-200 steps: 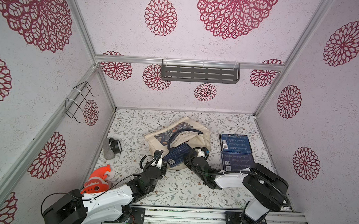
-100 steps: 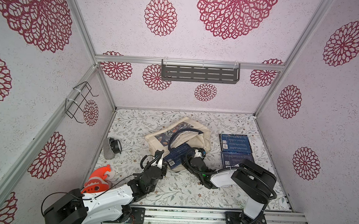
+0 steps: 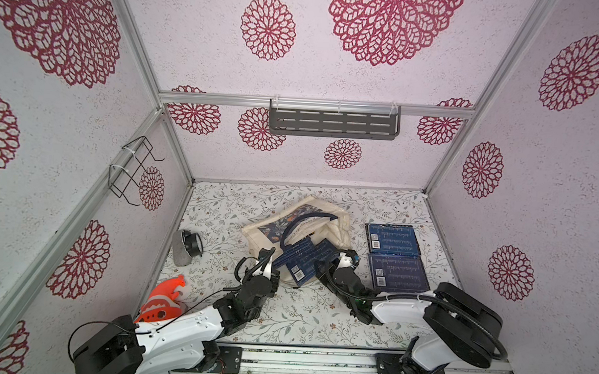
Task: Take out the books from the canvas bag
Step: Pick up the book from the canvas bag.
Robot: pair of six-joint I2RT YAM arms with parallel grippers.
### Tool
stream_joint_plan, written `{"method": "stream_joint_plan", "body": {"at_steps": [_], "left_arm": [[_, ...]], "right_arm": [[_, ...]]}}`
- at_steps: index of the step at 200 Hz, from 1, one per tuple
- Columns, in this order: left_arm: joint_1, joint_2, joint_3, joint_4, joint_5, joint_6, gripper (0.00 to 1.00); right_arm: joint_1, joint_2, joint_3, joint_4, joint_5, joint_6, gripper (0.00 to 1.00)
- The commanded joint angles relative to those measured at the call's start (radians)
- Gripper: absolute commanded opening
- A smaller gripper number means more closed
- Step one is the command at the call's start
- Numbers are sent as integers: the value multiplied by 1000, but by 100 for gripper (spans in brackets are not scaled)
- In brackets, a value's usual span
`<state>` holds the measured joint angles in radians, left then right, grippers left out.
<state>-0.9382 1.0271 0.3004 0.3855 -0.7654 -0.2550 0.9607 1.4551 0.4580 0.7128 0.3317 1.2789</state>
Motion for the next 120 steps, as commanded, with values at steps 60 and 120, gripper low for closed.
{"method": "stream_joint_plan", "body": {"at_steps": [60,120], "left_arm": [[-7,6,50,-14,-79,-7,0],[-7,23,77,-61,-117,-14,0]], "right_arm": [[-7,-471,-47,-251,254,-332,0],[-47,-840,-108,-486,478,-400,0]]}}
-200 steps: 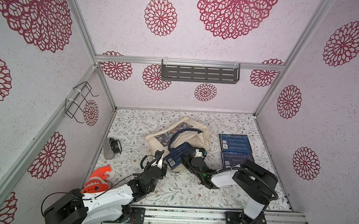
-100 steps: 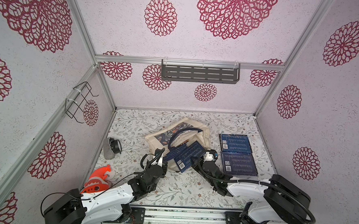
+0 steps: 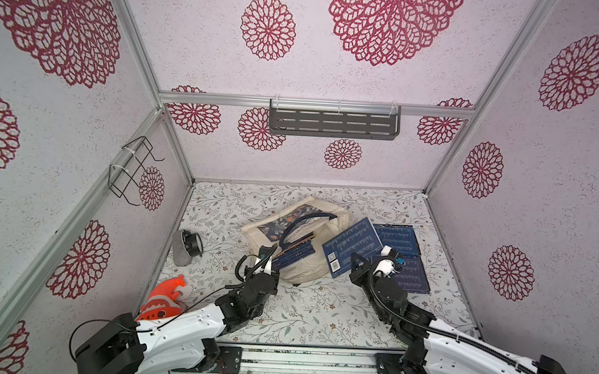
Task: Take out the books from the canvas bag
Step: Pick up the book from the canvas bag, then place the book on the book.
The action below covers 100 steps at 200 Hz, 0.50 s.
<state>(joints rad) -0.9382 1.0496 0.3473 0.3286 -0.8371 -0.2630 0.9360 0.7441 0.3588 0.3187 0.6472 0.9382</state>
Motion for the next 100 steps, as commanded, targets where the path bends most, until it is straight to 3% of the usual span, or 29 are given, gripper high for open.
{"method": "stream_joint_plan", "body": {"at_steps": [1,41,82,100], "left_arm": [[-7,1,30,-5,-45,-6,0],[-7,-18,25,-3,-49,-10,0],[-7,-46,7,13,-46,-8,0],[-7,-54,4,14,-48,-8,0]], "right_arm": [[-23,-135,-10,-96,167,-59,0],[-142,-337,-81,-233,185,-20,0],[-374,-366,-135,-321,-4,95,0],[-448,-364,-166,-275,-97,103,0]]}}
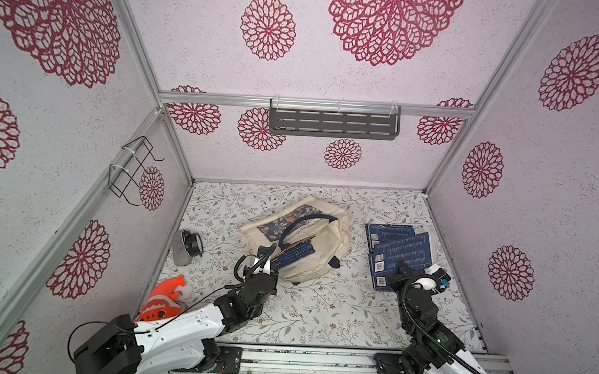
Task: Take out the books from the canvas bag
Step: Place the book on the book.
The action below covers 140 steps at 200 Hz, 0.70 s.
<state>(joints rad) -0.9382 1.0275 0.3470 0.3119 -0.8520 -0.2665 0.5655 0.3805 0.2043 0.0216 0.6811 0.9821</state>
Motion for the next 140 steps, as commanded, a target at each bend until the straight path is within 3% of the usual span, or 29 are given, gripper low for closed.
{"method": "stream_joint_plan", "body": {"at_steps": [1,31,140], "left_arm": [[-7,-33,4,31,-33,-5,0],[-7,-35,3,31,-33,-3,0],[-7,-35,4,26,-27,-10,0]], "right_arm": [[-82,0,-13,25,-134,62,0],[-183,13,-60,90,-252,95,0],[-424,178,-143,139,-458,224,0]]}}
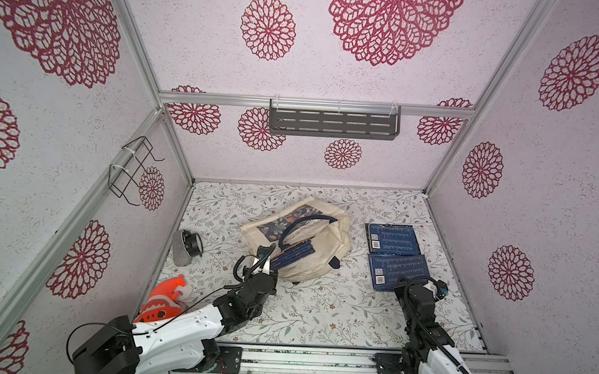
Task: Take out the books from the canvas bag
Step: Place the book on the book.
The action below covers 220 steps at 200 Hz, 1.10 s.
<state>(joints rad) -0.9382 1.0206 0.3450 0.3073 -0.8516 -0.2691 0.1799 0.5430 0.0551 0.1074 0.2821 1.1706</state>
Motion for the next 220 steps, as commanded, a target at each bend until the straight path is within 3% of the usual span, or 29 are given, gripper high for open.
{"method": "stream_joint_plan", "body": {"at_steps": [1,57,81,133,220], "left_arm": [[-7,-28,7,30,-27,-8,0],[-7,-19,10,27,-28,-11,0],[-7,-12,16,23,-30,-11,0],[-7,-11,18,22,-30,-11,0],[-7,-9,25,7,-29,-14,0]], "right_arm": [[-40,15,6,54,-61,34,0],[-124,107,28,79,-177,11,0],[-146,139,48,65,-205,4,16],[-179,155,88,-14,-228,-30,40],[-220,179,171,-151,-279,-94,64]]}}
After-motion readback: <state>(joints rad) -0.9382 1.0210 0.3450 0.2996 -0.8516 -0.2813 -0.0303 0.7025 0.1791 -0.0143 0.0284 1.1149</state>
